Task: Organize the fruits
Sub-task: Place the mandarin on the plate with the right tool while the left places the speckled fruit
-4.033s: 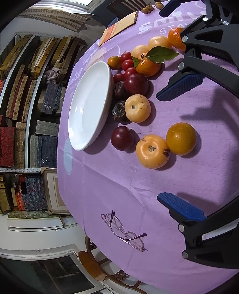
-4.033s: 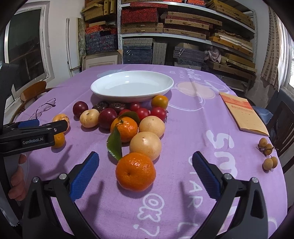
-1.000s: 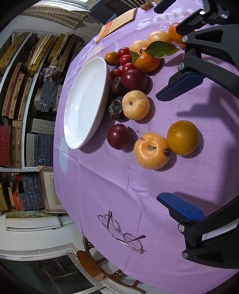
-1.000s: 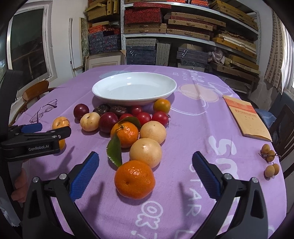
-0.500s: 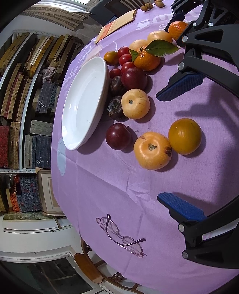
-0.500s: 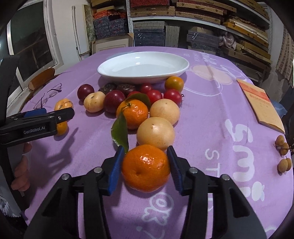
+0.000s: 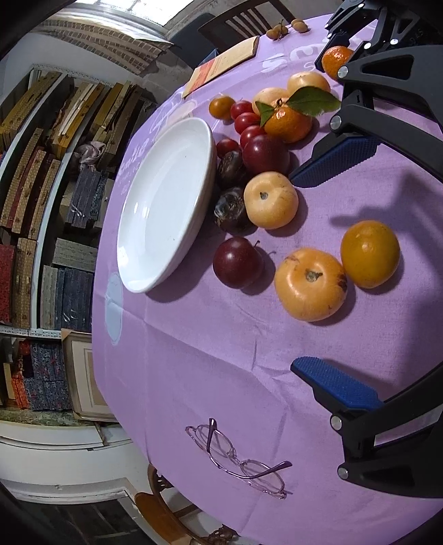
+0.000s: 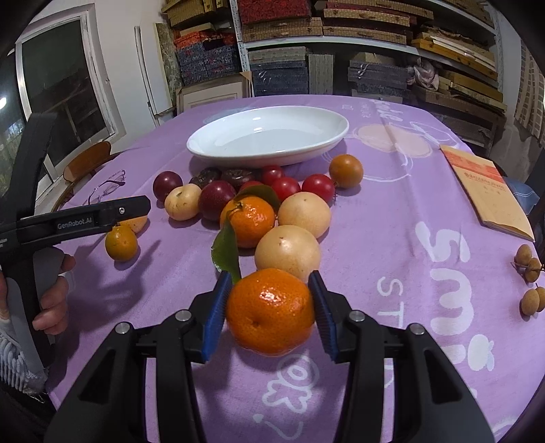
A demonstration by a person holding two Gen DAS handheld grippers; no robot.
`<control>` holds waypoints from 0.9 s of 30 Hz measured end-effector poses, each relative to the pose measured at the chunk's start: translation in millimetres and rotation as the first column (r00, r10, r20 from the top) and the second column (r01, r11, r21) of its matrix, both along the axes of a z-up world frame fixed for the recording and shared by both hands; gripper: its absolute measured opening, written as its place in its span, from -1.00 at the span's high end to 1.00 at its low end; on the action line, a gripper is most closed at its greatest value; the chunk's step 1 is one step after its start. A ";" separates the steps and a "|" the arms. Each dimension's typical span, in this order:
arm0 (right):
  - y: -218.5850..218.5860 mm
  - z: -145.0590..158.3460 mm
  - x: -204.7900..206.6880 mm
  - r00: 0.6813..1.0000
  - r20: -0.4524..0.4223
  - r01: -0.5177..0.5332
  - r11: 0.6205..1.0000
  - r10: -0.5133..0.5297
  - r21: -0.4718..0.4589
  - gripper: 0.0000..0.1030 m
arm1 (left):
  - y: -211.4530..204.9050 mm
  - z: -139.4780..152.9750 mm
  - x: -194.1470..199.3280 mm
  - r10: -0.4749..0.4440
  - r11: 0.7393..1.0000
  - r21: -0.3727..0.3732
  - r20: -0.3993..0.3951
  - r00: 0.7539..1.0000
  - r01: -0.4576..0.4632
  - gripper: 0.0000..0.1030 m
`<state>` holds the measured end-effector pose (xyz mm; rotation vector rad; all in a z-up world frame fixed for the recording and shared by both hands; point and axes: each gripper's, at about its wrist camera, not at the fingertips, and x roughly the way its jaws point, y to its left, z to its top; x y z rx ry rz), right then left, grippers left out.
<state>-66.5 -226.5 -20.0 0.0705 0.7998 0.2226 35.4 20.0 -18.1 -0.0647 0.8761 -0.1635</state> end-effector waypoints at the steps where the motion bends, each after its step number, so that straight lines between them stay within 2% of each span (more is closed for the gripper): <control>1: -0.4 -0.3 0.0 1.000 0.001 0.000 1.000 0.000 0.002 0.11 | 2.7 -3.8 3.9 0.011 1.000 -0.009 -0.030 0.999 -0.012 -0.85; 2: -1.1 -0.2 -0.1 1.000 0.003 0.001 1.000 -0.001 0.005 0.11 | 5.6 -8.8 8.6 0.013 0.999 -0.029 -0.068 0.998 -0.015 -0.45; 3: -1.2 -0.6 0.6 1.000 0.003 0.001 1.000 -0.001 0.008 0.11 | 7.8 -11.2 10.9 0.018 0.999 -0.037 -0.084 0.996 -0.021 -0.35; 5: -2.9 -1.4 1.5 1.000 0.000 0.003 1.000 -0.003 0.016 0.11 | 8.5 -8.5 11.7 0.021 0.999 -0.027 -0.074 0.997 -0.023 0.00; 7: -3.8 -3.2 3.2 1.000 -0.007 0.001 1.000 -0.001 0.020 0.11 | 9.4 -9.8 13.0 0.016 0.999 -0.048 -0.086 0.996 -0.020 0.01; 9: -4.7 -4.3 4.1 1.000 -0.012 -0.001 1.000 0.001 0.031 0.11 | 7.2 -10.6 12.0 0.015 0.999 -0.027 -0.082 0.997 -0.017 0.01; 10: -5.3 -4.4 4.1 1.000 -0.010 0.001 0.999 0.000 0.032 0.11 | 7.6 -10.8 12.0 0.019 0.999 -0.032 -0.078 0.997 -0.021 0.10; 12: -6.4 -4.2 3.9 1.000 -0.006 0.003 0.999 -0.003 0.033 0.11 | 10.5 -10.6 12.1 0.018 0.998 -0.064 -0.079 0.997 -0.023 0.12; 17: -10.4 0.4 4.4 1.000 0.012 0.012 0.999 -0.012 0.039 0.11 | 13.4 1.3 8.5 0.019 0.996 -0.084 -0.037 0.999 -0.022 0.13; 22: -15.7 31.5 21.6 0.998 0.069 -0.009 1.000 0.007 0.026 0.11 | -9.2 35.2 20.7 -0.057 0.998 -0.022 0.043 0.997 0.058 0.13; 27: -13.2 70.1 85.2 0.990 0.125 -0.057 0.998 0.059 -0.022 0.11 | -46.1 58.2 60.8 -0.149 0.989 0.029 0.132 0.980 0.146 0.13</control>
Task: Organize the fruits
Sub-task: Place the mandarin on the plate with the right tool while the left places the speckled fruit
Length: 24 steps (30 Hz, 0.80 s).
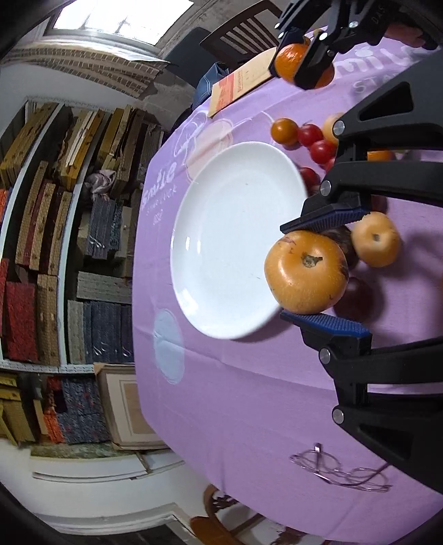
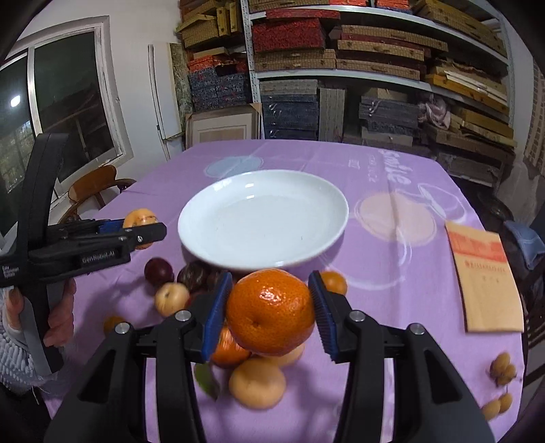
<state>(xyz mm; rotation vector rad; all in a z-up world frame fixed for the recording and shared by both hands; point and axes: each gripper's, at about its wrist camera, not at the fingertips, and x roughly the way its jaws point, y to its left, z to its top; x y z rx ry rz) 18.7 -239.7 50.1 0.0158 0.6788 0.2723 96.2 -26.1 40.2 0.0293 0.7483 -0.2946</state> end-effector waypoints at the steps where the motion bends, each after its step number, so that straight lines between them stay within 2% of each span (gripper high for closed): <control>1: 1.4 1.3 19.6 1.000 -0.005 -0.011 1.000 0.011 0.003 0.11 | -6.3 0.2 10.8 -0.013 1.000 0.000 0.004 1.000 0.013 0.13; 6: 11.3 -20.6 103.0 0.996 -0.088 -0.002 0.999 -0.002 -0.041 0.11 | -20.7 -14.8 60.0 -0.015 1.000 0.006 -0.031 0.999 0.015 0.13; 11: 14.7 -39.7 146.7 0.991 -0.135 0.004 0.997 -0.015 -0.081 0.09 | -15.5 -32.7 96.6 0.006 1.000 -0.004 -0.096 0.995 -0.007 0.12; 12: 16.1 -40.5 150.3 0.991 -0.135 0.002 0.996 -0.015 -0.090 0.02 | -13.5 -35.3 100.2 0.013 1.000 -0.010 -0.102 0.995 -0.014 0.09; 13: 16.5 -39.4 152.5 0.992 -0.122 0.009 0.995 -0.021 -0.098 -0.09 | -11.7 -36.4 103.7 0.023 1.000 -0.015 -0.103 0.994 -0.025 -0.06; 14: 15.8 -37.2 153.3 0.994 -0.102 0.026 0.994 -0.036 -0.104 -0.30 | -8.6 -35.9 104.2 0.031 0.999 -0.022 -0.098 0.995 -0.033 -0.23; 15: 14.7 -34.9 153.8 0.995 -0.086 0.034 0.994 -0.043 -0.104 -0.31 | -5.6 -34.6 103.6 0.037 0.999 -0.028 -0.089 0.995 -0.040 -0.28; 19: 9.7 -27.3 145.8 0.997 -0.061 0.041 0.995 -0.047 -0.094 -0.31 | 1.0 -26.7 94.6 0.039 0.999 -0.024 -0.084 0.996 -0.041 -0.30; 24: -4.0 -9.6 98.7 0.998 -0.007 0.059 0.996 -0.060 -0.061 -0.32 | 14.0 -8.6 58.3 0.036 0.999 -0.016 -0.054 0.998 -0.036 -0.31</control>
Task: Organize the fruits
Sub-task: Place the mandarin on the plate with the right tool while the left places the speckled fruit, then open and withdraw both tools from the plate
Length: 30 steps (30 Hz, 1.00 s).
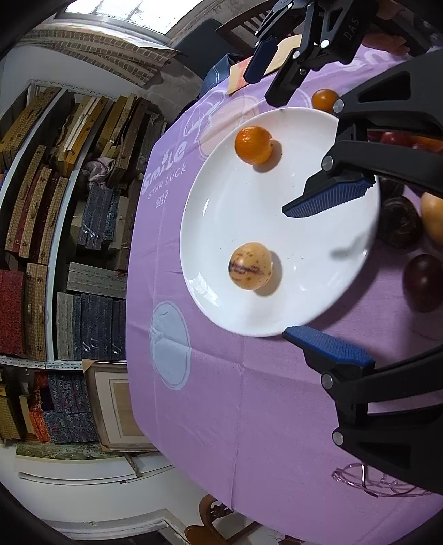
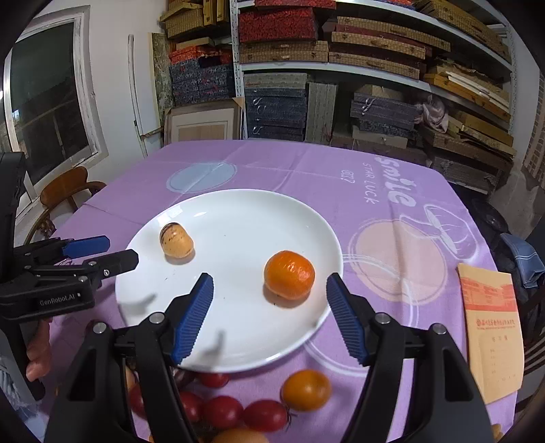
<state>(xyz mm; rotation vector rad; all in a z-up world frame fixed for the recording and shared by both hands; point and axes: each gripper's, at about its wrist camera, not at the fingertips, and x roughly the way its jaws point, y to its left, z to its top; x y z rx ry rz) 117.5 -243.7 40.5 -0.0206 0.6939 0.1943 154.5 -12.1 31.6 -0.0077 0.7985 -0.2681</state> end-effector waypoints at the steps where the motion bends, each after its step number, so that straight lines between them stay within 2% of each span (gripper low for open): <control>1: -3.2 2.1 -12.7 1.000 0.010 0.004 1.000 -0.004 0.004 -0.33 | 3.2 3.0 -12.0 -0.004 1.000 0.010 0.008 1.000 0.003 -0.34; 5: -16.2 6.7 -69.4 0.998 0.057 0.025 0.999 -0.028 0.043 -0.50 | 15.8 3.6 -56.8 -0.010 1.000 0.014 0.009 1.000 0.010 -0.39; 9: -23.5 -1.0 -119.0 0.996 0.075 0.037 0.995 -0.045 0.097 -0.54 | 25.1 -9.2 -102.2 -0.009 1.000 -0.011 -0.010 1.000 0.009 -0.40; 13: -19.0 -10.7 -153.4 0.997 0.073 0.030 0.996 -0.036 0.088 -0.58 | 29.3 -32.5 -136.7 0.002 1.000 0.009 -0.045 0.999 -0.002 -0.40; 16: -15.3 -15.6 -173.7 0.996 0.081 0.029 0.995 -0.036 0.091 -0.72 | 31.1 -45.8 -150.0 0.005 1.000 0.010 -0.074 0.997 -0.004 -0.40; 21: -13.3 -21.8 -181.8 0.996 0.077 0.029 0.995 -0.037 0.097 -0.74 | 24.3 -52.8 -159.0 -0.008 1.000 0.020 -0.065 0.998 0.009 -0.40; 30: -14.0 -31.0 -176.4 0.998 0.049 0.041 0.993 -0.046 0.109 -0.74 | 25.4 -55.1 -155.3 0.003 1.000 -0.009 -0.059 0.998 -0.004 -0.34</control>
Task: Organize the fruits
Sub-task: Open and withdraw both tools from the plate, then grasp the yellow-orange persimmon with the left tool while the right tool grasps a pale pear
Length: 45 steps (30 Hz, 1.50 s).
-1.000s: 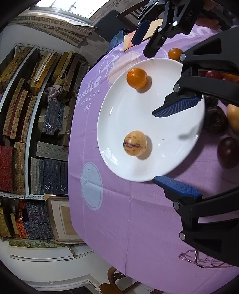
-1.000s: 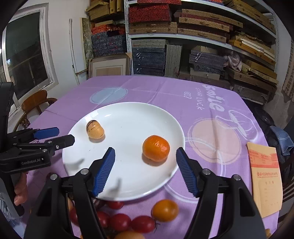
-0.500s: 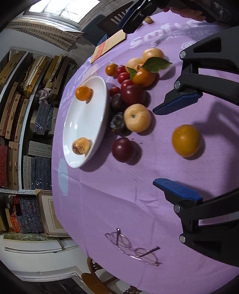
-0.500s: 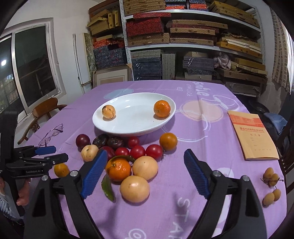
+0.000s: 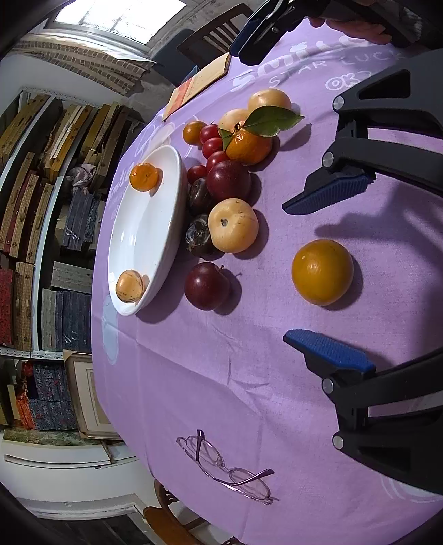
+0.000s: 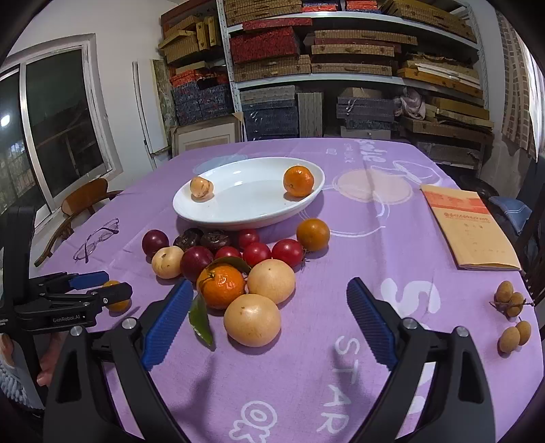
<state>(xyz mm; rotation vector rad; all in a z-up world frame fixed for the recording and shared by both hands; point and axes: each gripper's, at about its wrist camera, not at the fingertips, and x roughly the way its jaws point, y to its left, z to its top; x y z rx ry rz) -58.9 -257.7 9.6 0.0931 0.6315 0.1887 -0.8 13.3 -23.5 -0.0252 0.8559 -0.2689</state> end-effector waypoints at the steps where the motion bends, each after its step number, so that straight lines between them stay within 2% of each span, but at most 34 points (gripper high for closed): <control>1: -0.9 -0.8 0.8 1.000 -0.003 -0.001 1.000 0.001 0.001 -0.74 | -0.3 -0.9 1.1 -0.002 1.000 -0.001 -0.005 1.000 0.002 -0.24; 4: -0.5 -2.3 3.7 1.000 -0.010 0.000 1.000 0.000 0.002 -0.74 | -1.8 -2.8 3.4 -0.018 1.000 -0.005 -0.018 1.000 0.018 0.16; 6: -0.8 -3.6 4.8 1.000 -0.016 -0.001 1.000 0.001 0.005 -0.74 | -1.6 -4.1 5.9 -0.021 1.000 -0.008 -0.029 0.999 0.021 0.25; 15: 2.5 -10.4 8.6 0.999 -0.045 -0.011 1.000 0.010 -0.010 -0.74 | -0.4 -4.3 2.4 -0.026 1.000 -0.002 -0.028 0.999 0.026 0.26; 18: 13.4 -15.9 10.3 0.997 -0.069 -0.043 0.998 0.039 -0.051 -0.74 | -2.8 -4.4 -1.8 -0.035 0.999 0.017 -0.018 0.999 0.035 0.27; 22: 24.1 -23.6 15.2 0.993 -0.101 -0.069 0.993 0.058 -0.099 -0.72 | -0.7 -5.0 -5.7 -0.041 0.999 0.002 -0.020 0.999 0.041 0.27; 26: 19.9 -29.1 27.2 0.988 -0.150 -0.054 0.995 0.041 -0.087 -0.56 | 1.8 -5.6 -7.4 -0.038 0.999 -0.017 -0.024 0.999 0.038 0.27; 30: 17.6 -35.8 34.8 0.979 -0.196 -0.063 0.996 0.049 -0.070 -0.27 | 2.4 -5.1 -12.9 -0.048 0.998 -0.032 -0.022 0.999 0.047 0.27; 33: 22.9 -39.5 36.1 0.974 -0.215 -0.088 0.993 0.070 -0.073 -0.11 | 3.8 -2.6 -15.9 -0.051 0.998 -0.041 -0.009 0.999 0.050 0.27; 35: 25.3 -41.0 37.5 0.973 -0.220 -0.091 0.992 0.070 -0.086 -0.10 | 4.3 -0.3 -16.8 -0.055 0.997 -0.047 -0.003 0.998 0.055 0.27; 37: 25.4 -41.6 38.7 0.971 -0.223 -0.101 0.992 0.083 -0.072 0.06 | 4.3 0.3 -17.2 -0.054 0.997 -0.048 0.000 0.999 0.054 0.28; 45: 22.9 -35.6 32.8 0.975 -0.196 -0.111 0.993 0.100 -0.046 0.09 | 6.8 6.1 -14.4 -0.045 0.998 -0.045 0.005 0.999 0.045 0.28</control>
